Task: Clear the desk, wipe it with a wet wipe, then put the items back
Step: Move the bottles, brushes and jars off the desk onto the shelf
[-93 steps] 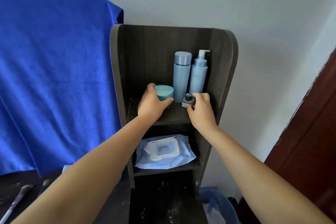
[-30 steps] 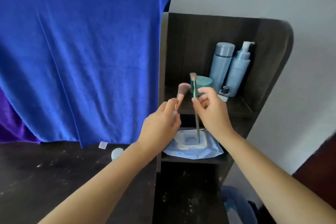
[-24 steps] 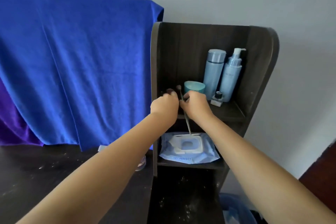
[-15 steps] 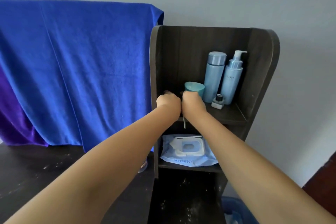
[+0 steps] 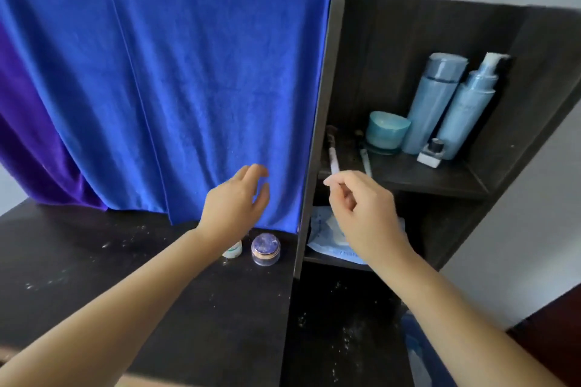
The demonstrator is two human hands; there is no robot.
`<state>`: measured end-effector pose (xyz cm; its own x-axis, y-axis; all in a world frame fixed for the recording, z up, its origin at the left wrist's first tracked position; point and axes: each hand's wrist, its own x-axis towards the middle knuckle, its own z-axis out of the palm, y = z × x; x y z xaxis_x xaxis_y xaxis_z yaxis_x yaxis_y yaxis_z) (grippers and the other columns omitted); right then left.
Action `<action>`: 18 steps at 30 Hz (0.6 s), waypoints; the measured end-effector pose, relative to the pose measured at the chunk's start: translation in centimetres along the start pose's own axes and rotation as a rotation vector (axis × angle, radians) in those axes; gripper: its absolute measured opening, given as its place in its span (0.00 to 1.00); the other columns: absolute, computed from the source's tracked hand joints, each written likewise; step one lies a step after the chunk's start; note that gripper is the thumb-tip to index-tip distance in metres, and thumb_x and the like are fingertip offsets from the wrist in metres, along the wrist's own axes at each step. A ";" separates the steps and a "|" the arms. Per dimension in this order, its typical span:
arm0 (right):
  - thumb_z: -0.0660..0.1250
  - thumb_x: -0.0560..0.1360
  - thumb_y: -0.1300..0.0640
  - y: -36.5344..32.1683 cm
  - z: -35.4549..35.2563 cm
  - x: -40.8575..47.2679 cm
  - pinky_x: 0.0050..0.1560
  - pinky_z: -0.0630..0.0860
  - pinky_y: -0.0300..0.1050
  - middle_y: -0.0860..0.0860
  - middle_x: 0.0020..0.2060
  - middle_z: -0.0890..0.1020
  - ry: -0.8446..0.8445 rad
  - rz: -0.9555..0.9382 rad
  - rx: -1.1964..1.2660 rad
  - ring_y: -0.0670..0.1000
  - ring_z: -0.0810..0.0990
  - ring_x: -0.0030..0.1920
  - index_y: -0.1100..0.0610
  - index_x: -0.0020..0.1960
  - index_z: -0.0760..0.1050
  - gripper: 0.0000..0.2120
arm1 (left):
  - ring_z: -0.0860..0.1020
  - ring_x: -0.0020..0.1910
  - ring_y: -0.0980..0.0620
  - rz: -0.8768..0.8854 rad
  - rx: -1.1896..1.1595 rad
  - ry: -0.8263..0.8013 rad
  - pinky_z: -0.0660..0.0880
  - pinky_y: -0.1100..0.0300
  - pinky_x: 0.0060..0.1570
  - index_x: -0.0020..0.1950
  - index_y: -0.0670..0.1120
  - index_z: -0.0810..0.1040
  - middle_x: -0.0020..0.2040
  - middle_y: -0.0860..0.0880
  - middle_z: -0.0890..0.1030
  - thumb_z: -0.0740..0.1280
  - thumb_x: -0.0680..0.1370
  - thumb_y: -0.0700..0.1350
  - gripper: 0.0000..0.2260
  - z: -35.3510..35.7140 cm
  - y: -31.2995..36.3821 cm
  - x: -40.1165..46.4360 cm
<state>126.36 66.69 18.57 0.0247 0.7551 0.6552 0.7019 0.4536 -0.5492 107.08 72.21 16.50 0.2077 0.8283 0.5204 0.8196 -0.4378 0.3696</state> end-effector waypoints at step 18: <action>0.72 0.69 0.53 10.5 26.9 -8.0 0.62 0.68 0.54 0.60 0.69 0.64 -0.427 0.636 -0.366 0.61 0.65 0.67 0.57 0.71 0.59 0.36 | 0.63 0.67 0.46 -0.296 -0.163 -0.556 0.71 0.48 0.58 0.73 0.47 0.58 0.69 0.48 0.64 0.68 0.73 0.50 0.32 15.4 -18.7 -5.3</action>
<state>114.38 78.10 -6.39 0.2739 0.9616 -0.0141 0.8332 -0.2446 -0.4960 98.86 81.42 -5.01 0.2669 0.9603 -0.0808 0.8023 -0.1750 0.5707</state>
